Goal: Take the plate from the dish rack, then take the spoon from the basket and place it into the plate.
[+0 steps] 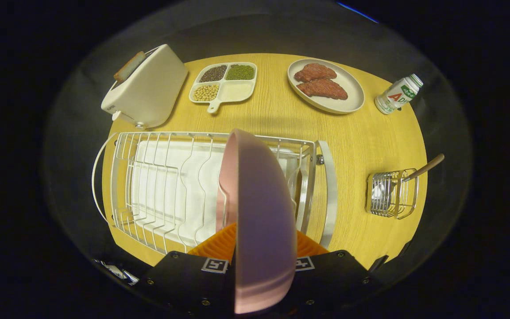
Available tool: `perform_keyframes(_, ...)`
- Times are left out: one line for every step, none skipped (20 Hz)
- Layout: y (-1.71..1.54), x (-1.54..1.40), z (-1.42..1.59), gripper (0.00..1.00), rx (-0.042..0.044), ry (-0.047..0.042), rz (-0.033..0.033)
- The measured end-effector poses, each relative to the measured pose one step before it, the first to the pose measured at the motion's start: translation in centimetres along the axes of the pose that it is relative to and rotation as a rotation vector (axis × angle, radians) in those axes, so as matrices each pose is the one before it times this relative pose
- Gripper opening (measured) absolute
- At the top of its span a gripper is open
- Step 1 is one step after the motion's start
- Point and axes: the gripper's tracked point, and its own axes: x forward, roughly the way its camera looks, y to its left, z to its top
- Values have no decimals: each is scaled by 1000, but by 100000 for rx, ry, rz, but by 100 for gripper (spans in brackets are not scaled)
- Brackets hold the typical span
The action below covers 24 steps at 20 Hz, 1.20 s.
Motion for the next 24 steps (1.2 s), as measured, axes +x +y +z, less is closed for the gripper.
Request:
perform_keyframes(-166, -250, 291, 47, -1120, -539, -1126)
perform_keyframes(-96, -173, 371, 47, -1703, -1089, -1429)
perform_keyframes(-225, -175, 459, 47, -2053, -1091, -1445)
perform_keyframes(-242, -220, 815, 47, -657, -1132, -1177)
perform_keyframes(-178, -738, 396, 47, -899, -844, -833)
perform_keyframes(-147, 412, -286, 47, -976, -506, -863)
perform_keyframes(-103, -236, 41, 47, -119, 259, 6)
perform_keyframes(-15, -19, -192, 47, 185, 305, 164)
perform_keyframes(-39, -55, 22, 47, 23, -120, 104)
perform_keyframes(27, 115, -73, 48, -335, -168, 15)
perform_keyframes(12, -9, -60, 48, -344, -381, -101)
perform_keyframes(-78, -53, 36, 48, -102, -358, -96)
perform_keyframes(19, 55, -98, 48, 115, -66, -35)
perform_keyframes(-31, -2, 82, 48, 359, -53, 80)
perform_keyframes(23, -40, -9, 48, -146, 153, 66)
perform_keyframes(14, 51, 26, 48, -167, -310, 49)
perform_keyframes(-38, 4, -48, 48, -126, 34, -155)
perform_keyframes(-13, -1, 111, 48, 198, -236, -182)
perform_keyframes(-36, -34, -7, 48, -397, -402, -360)
perform_keyframes(-205, -191, 236, 48, -564, -811, -828)
perform_keyframes(-29, -147, 319, 48, -1318, -1423, -232)
perform_keyframes(-133, -405, 77, 48, -1067, -765, 129)
perform_keyframes(110, -325, -86, 48, 109, 281, 1406)
perform_keyframes(217, -423, -255, 48, 630, 855, 2166)
